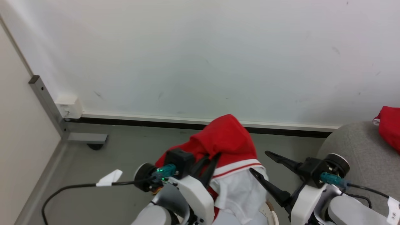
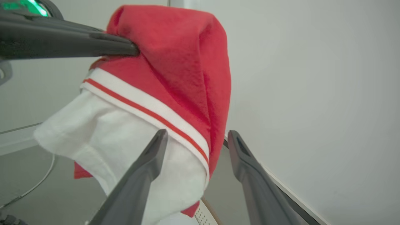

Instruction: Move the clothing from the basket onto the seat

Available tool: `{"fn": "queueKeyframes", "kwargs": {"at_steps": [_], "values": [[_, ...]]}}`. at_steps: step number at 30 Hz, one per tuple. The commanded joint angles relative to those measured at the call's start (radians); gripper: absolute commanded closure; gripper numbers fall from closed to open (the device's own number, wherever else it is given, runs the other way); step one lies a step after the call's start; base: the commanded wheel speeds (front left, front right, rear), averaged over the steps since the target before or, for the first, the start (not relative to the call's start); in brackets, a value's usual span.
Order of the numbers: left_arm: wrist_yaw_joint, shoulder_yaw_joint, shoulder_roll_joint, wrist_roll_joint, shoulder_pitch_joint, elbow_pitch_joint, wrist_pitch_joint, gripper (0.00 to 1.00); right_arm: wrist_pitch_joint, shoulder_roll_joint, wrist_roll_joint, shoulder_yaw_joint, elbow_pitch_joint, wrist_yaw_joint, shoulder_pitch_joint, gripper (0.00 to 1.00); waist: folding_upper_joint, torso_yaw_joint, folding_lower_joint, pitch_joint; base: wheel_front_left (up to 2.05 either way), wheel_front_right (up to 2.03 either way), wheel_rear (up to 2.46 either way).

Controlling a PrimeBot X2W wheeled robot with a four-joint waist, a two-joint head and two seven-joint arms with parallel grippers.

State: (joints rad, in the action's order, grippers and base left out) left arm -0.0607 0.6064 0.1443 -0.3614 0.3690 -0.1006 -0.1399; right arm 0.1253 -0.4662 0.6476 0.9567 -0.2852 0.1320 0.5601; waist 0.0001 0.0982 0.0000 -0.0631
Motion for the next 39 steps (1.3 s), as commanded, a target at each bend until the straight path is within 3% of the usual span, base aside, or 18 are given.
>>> {"fn": "queueKeyframes", "kwargs": {"at_steps": [1, 7, 8, 9, 10, 17, 39], "values": [[0.01, 0.015, -0.006, 0.002, 0.011, 0.017, -0.007, 1.0, 0.013, 0.003, 0.048, 0.06, -0.035, -0.003, 0.049, 0.0, -0.0001, 0.012, 0.0, -0.002, 0.0, 0.0, 0.0], [0.04, 0.059, -0.025, -0.016, 0.013, 0.052, -0.032, 1.0, 0.044, 0.041, 0.201, 0.242, -0.127, -0.002, 0.15, 0.0, -0.0001, 0.04, 0.0, -0.009, 0.0, 0.0, 0.0], [0.04, 0.064, -0.026, -0.013, 0.015, 0.055, -0.033, 1.0, 0.053, 0.045, 0.228, 0.259, -0.133, -0.003, 0.164, 0.51, -0.0001, 0.044, 0.0, -0.01, 0.0, 0.0, 0.0], [0.04, 0.066, -0.028, -0.017, 0.015, 0.058, -0.035, 1.0, 0.059, 0.051, 0.258, 0.275, -0.136, -0.003, 0.175, 0.87, -0.0001, 0.048, 0.0, -0.01, 0.0, 0.0, 0.0], [0.038, 0.068, -0.03, -0.019, 0.015, 0.059, -0.037, 1.0, 0.061, 0.056, 0.285, 0.29, -0.138, -0.002, 0.179, 1.0, -0.0001, 0.051, 0.0, -0.011, 0.0, 0.0, 0.0], [0.028, 0.064, -0.017, -0.022, 0.012, 0.056, -0.04, 1.0, 0.098, 0.058, 0.356, 0.322, -0.145, -0.002, 0.198, 1.0, -0.0001, 0.057, 0.0, -0.008, 0.0, 0.0, 0.0], [0.01, 0.068, -0.009, -0.03, 0.017, 0.042, -0.026, 1.0, 0.105, 0.037, 0.37, 0.325, -0.134, -0.002, 0.192, 1.0, -0.0001, 0.029, 0.0, 0.0, 0.0, 0.0, 0.0]]}}
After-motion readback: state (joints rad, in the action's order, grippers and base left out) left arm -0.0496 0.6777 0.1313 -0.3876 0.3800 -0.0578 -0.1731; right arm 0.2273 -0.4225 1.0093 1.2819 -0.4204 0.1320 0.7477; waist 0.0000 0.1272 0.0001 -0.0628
